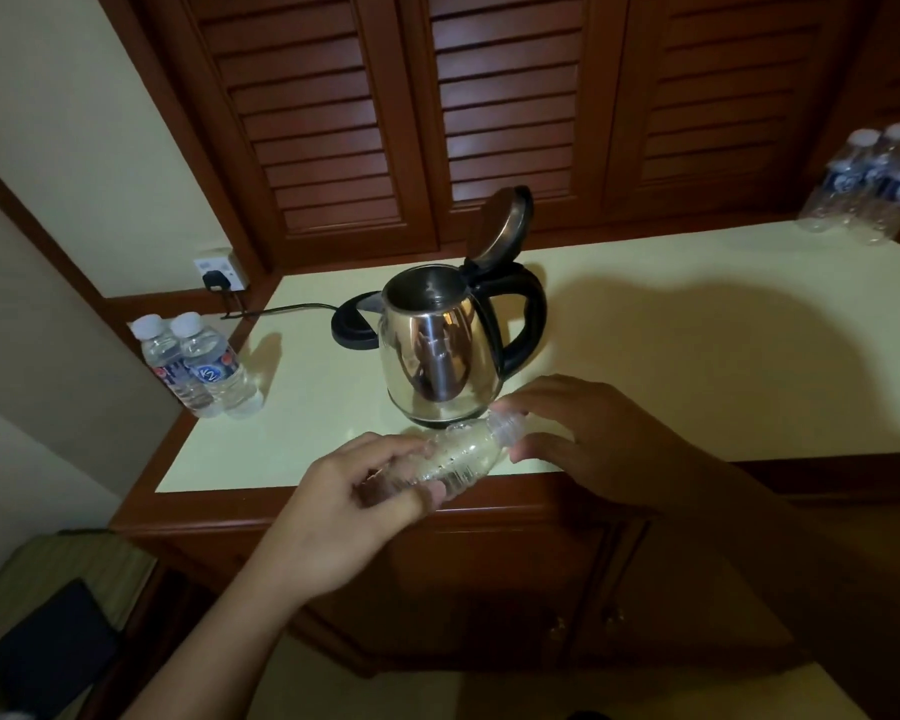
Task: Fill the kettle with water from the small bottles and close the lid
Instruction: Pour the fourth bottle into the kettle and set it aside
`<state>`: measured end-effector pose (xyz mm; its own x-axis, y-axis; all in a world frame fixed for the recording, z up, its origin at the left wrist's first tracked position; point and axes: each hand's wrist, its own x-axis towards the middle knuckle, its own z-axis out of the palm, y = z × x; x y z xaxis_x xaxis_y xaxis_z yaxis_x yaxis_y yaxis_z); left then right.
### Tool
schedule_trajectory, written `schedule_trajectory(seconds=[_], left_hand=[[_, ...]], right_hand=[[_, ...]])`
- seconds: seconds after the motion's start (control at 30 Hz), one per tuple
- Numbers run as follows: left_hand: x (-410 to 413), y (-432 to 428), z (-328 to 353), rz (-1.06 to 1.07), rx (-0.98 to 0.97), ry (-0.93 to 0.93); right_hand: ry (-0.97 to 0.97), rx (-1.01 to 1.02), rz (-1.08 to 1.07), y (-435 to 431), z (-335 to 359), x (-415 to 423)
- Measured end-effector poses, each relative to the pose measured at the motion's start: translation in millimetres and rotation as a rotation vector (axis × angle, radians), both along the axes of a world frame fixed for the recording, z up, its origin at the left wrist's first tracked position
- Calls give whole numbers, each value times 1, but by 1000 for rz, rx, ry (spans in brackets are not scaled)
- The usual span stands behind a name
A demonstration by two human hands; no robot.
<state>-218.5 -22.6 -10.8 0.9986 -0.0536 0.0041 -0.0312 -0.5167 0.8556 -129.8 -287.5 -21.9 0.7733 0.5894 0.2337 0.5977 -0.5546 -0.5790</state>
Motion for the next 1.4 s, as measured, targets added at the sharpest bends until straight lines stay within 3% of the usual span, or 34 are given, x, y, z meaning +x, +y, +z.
schedule_trajectory(seconds=[0.1,0.47,0.77,1.0,1.1,1.23,1.33,1.4], left_hand=[[4,-7,13,-134,-138,159],[40,-52,2,-361,-434,379],[76,-87,-9,-433,-666,602],[117,-155,-10,-542,-783,812],[137,-205,-13,-676,-985,948],[170,-274,-15,-854,-1144,1085],[192,-326,-7,-929,-1117,1108],[202,-359,4,-888,-1061,1098]], right_hand=[[7,29,-12,-14,6,-10],[75,177,-138,-78,20,-27],[123,266,-150,-111,24,-14],[105,348,-146,-169,36,22],[93,366,-115,-214,48,41],[-19,225,-170,-283,63,64],[-198,95,-254,-325,65,84],[-268,174,-309,-349,59,100]])
